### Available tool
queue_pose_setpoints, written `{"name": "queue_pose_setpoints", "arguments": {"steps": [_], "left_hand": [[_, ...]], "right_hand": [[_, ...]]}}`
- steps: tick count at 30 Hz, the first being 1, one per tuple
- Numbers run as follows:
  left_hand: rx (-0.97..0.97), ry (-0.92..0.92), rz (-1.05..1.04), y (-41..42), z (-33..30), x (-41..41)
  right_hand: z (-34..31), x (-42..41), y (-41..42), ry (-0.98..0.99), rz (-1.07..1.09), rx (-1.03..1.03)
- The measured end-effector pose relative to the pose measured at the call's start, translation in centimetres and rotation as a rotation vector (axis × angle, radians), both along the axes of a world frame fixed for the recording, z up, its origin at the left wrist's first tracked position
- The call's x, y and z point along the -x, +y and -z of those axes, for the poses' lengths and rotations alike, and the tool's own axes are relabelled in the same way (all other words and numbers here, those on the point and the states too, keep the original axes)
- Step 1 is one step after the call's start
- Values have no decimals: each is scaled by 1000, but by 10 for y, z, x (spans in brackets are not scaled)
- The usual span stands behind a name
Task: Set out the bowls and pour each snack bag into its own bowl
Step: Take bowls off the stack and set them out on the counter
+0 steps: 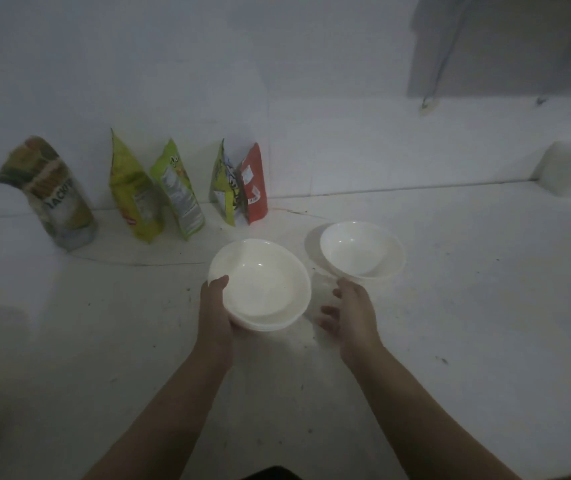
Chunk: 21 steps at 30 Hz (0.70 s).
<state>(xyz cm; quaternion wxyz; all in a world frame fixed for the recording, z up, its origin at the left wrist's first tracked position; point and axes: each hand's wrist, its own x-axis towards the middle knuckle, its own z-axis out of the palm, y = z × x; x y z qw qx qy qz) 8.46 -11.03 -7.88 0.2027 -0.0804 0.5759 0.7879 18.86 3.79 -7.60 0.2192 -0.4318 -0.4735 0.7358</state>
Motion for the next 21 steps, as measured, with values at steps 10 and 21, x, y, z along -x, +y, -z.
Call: {"name": "queue_pose_setpoints", "arguments": {"steps": [10,21], "left_hand": [[-52,25,-36,-43,-14,2],[-63,-30,-312,-128,-19,24]], "right_hand": [[-16,31,-39,-187,-543,-714],[-37,78,-63,209,-273,-187]]}}
